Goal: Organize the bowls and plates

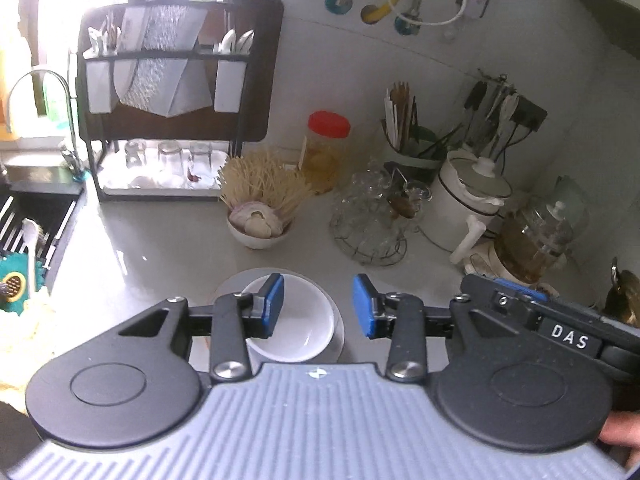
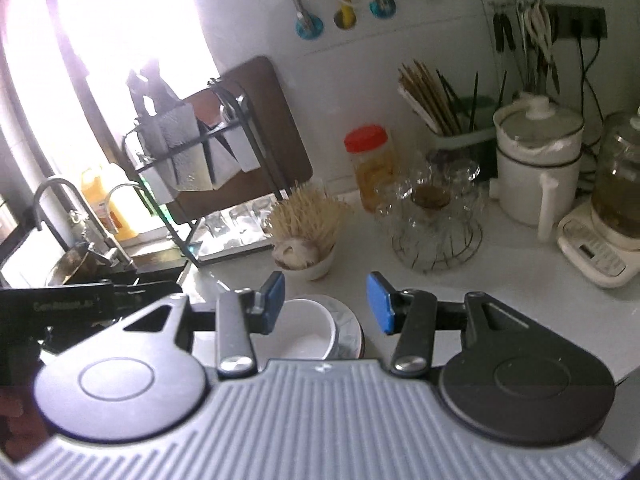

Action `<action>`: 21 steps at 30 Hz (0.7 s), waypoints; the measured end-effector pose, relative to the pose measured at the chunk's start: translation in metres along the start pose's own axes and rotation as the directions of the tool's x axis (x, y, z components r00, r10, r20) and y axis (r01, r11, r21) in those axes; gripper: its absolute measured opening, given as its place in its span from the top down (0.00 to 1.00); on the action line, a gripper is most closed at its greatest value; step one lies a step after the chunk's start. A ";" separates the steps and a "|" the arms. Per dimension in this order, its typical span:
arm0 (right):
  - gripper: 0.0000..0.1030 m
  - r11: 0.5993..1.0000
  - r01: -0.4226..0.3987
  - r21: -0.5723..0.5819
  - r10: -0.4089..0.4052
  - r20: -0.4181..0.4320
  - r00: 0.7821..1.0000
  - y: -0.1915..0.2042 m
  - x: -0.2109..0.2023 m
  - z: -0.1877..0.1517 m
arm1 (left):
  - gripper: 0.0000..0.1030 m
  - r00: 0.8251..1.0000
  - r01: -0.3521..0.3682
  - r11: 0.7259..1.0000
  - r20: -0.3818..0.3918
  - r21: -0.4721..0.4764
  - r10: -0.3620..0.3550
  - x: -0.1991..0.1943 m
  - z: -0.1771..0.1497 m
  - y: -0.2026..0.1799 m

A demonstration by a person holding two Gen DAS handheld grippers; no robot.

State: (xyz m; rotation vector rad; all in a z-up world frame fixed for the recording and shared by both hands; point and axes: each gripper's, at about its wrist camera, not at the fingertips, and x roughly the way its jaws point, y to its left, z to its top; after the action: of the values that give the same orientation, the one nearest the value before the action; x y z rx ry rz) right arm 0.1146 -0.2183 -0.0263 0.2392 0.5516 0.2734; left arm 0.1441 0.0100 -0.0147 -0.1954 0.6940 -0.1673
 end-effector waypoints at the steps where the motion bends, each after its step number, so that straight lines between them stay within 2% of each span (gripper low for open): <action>1: 0.52 1.000 0.002 -0.015 -0.002 0.009 1.000 0.001 -0.006 -0.003 | 0.57 1.000 -0.002 1.000 0.002 0.000 0.002 -0.005 -0.004 -0.004; 8: 0.52 0.999 -0.002 -0.053 0.004 0.030 1.000 0.000 -0.048 -0.024 | 0.57 1.000 -0.002 1.000 0.012 -0.005 0.002 -0.039 -0.045 -0.029; 13: 0.52 0.998 0.006 -0.062 -0.004 0.035 0.999 0.000 -0.076 -0.043 | 0.52 1.000 -0.015 1.000 0.009 -0.009 0.015 -0.060 -0.074 -0.040; 18: 0.52 0.998 0.018 -0.059 -0.016 0.031 0.999 -0.003 -0.092 -0.059 | 0.40 0.999 -0.044 0.999 0.009 -0.005 0.044 -0.079 -0.100 -0.046; 21: 0.44 0.998 0.025 -0.060 -0.023 0.027 0.999 -0.005 -0.100 -0.069 | 0.34 0.998 -0.060 0.998 0.009 -0.014 0.060 -0.088 -0.113 -0.047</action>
State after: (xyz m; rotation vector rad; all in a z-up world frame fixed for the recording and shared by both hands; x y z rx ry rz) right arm -0.0035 -0.2444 -0.0363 0.1779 0.5189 0.2629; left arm 0.0000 -0.0303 -0.0343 -0.1880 0.6905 -0.1045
